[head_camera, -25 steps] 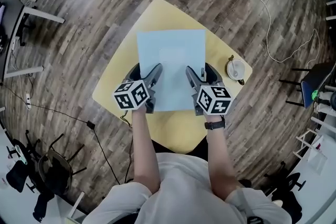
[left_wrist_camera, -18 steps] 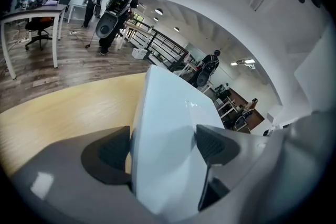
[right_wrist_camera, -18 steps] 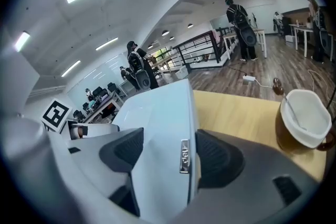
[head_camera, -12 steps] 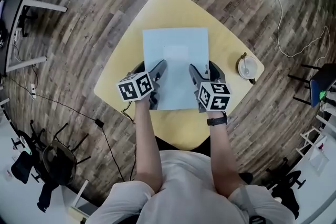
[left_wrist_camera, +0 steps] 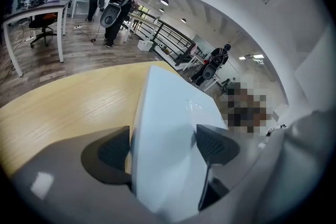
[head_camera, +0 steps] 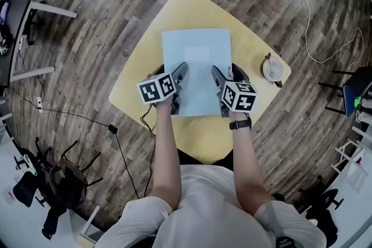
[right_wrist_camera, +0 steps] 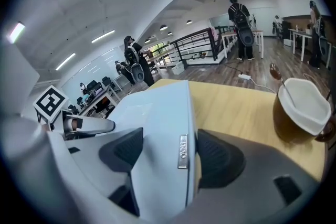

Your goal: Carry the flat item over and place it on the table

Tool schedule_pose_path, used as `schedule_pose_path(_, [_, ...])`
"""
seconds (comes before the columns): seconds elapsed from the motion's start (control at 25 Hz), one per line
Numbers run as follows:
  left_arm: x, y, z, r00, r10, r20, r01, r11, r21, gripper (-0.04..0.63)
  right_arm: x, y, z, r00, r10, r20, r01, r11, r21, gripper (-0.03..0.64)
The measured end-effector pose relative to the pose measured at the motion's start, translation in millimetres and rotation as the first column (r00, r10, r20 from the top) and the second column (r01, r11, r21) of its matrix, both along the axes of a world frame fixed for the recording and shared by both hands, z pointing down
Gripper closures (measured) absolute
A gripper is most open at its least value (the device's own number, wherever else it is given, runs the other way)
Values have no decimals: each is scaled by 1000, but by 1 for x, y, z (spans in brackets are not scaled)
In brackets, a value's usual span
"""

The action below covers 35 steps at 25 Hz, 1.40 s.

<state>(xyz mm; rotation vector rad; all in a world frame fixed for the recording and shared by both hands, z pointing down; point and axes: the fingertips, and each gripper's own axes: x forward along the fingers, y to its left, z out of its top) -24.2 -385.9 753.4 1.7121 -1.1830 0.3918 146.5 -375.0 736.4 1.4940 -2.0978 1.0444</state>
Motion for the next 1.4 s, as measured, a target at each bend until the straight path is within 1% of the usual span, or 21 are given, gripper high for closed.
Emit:
schedule_pose_path(0.12, [-1, 2, -6, 1000, 6, 10, -7, 999, 37, 215, 0, 2, -1, 999, 26, 30, -26, 1000, -16, 324])
schedule_pose_path(0.2, [-6, 5, -17, 1000, -13, -2, 13, 998, 59, 212, -1, 7, -7, 995, 58, 80, -56, 998, -28, 325])
schedule_pose_path(0.28, [-11, 8, -34, 999, -38, -27, 41, 995, 96, 212, 0, 12, -20, 987, 91, 133, -90, 996, -10, 325])
schedule_pose_path(0.32, [-12, 8, -43, 998, -39, -40, 44, 992, 116, 212, 2, 14, -29, 984, 102, 145, -105, 994, 10, 325])
schedule_pose_path(0.4, [-12, 10, -60, 998, -25, -54, 33, 987, 155, 212, 4, 18, -48, 984, 112, 141, -121, 991, 61, 325])
schedule_pose_path(0.52, [-11, 18, -83, 999, 2, -35, 6, 978, 210, 213, 5, 26, -80, 986, 108, 127, -125, 983, 135, 325])
schedule_pose_path(0.68, [-3, 23, -125, 999, 39, -26, -29, 949, 314, 213, 1, 34, -125, 993, 91, 75, -107, 964, 242, 325])
schedule_pose_path(0.8, [3, 28, -160, 997, 81, -8, -72, 920, 386, 216, -4, 41, -161, 995, 91, 37, -98, 943, 318, 325])
schedule_pose_path(0.92, [4, 29, -198, 994, 103, 20, -100, 876, 471, 230, -12, 44, -199, 996, 92, 2, -84, 908, 410, 330])
schedule_pose_path(1.0, [2, 34, -223, 994, 105, 33, -107, 846, 523, 272, -18, 51, -225, 995, 94, -20, -74, 882, 465, 384])
schedule_pose_path(1.12, [2, 48, -253, 993, 111, 41, -114, 810, 575, 312, -25, 67, -258, 996, 92, -22, -67, 851, 522, 432])
schedule_pose_path(1.24, [7, 57, -279, 991, 127, 48, -129, 768, 628, 383, -28, 78, -285, 995, 97, -22, -66, 814, 577, 484])
schedule_pose_path(1.32, [9, 61, -298, 990, 133, 54, -135, 737, 662, 453, -32, 83, -301, 996, 90, -15, -62, 793, 606, 531])
schedule_pose_path(1.4, [10, 63, -317, 988, 135, 73, -147, 702, 696, 485, -35, 88, -318, 996, 84, -13, -57, 773, 632, 546])
